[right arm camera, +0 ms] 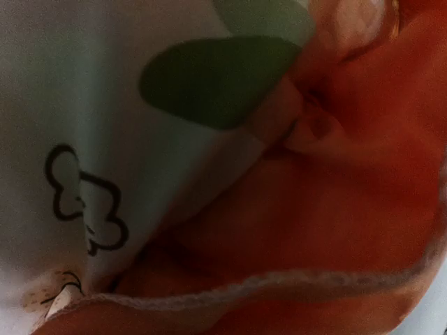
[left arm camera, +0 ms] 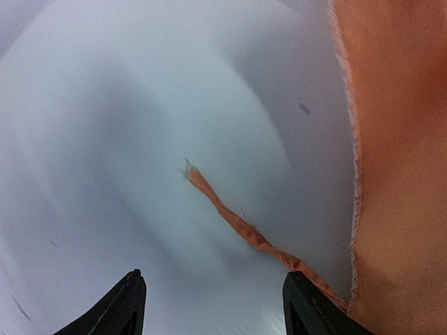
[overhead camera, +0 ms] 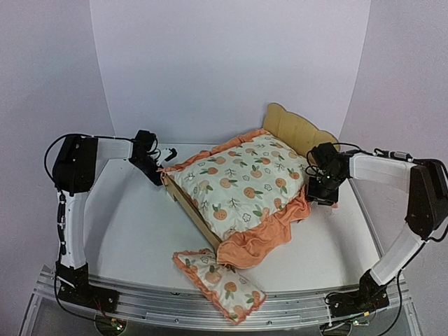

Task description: Set up the pet bed

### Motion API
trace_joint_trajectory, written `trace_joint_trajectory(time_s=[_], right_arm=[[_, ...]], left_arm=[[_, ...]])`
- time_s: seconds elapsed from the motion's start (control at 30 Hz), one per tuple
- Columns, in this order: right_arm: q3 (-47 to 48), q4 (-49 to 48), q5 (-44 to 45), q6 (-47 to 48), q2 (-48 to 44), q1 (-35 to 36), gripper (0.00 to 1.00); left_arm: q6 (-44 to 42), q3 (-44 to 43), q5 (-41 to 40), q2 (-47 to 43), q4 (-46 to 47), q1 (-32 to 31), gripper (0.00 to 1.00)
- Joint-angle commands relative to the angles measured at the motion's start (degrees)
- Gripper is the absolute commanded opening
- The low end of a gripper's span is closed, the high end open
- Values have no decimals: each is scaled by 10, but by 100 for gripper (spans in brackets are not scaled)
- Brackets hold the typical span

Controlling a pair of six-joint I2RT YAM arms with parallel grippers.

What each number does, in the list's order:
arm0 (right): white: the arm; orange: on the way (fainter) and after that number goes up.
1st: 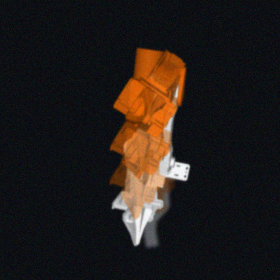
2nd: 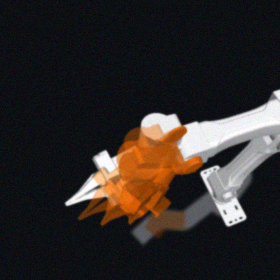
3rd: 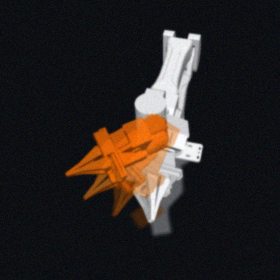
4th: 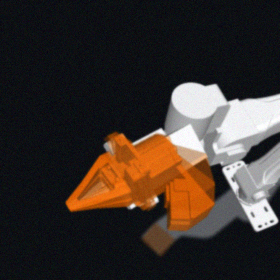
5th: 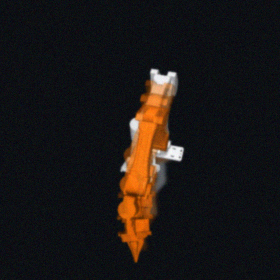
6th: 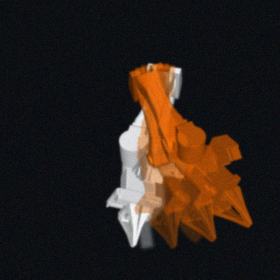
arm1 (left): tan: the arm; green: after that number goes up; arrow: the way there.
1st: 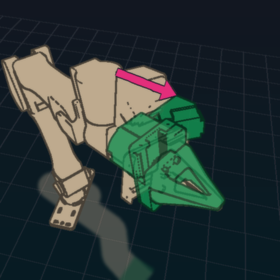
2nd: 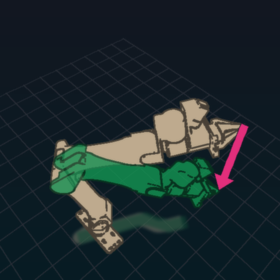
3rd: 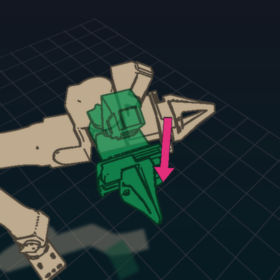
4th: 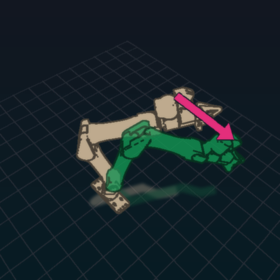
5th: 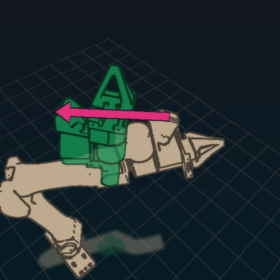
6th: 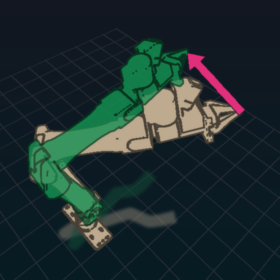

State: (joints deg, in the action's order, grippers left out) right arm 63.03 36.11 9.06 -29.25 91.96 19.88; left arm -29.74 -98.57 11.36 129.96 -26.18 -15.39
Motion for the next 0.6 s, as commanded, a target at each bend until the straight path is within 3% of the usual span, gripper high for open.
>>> trace_joint_trajectory(time_s=[0.0, 0.3, 0.57], right_arm=[[61, -76, -16, 0, 47, 6, 44], [155, -125, -101, 2, 156, 60, 44], [368, -136, -161, 12, 322, 111, 44]], left_arm=[[-61, 129, 112, -147, 1, -32, 69], [-104, 267, 165, -267, -38, -107, 68], [-147, 335, 184, -338, -66, -117, 68]])
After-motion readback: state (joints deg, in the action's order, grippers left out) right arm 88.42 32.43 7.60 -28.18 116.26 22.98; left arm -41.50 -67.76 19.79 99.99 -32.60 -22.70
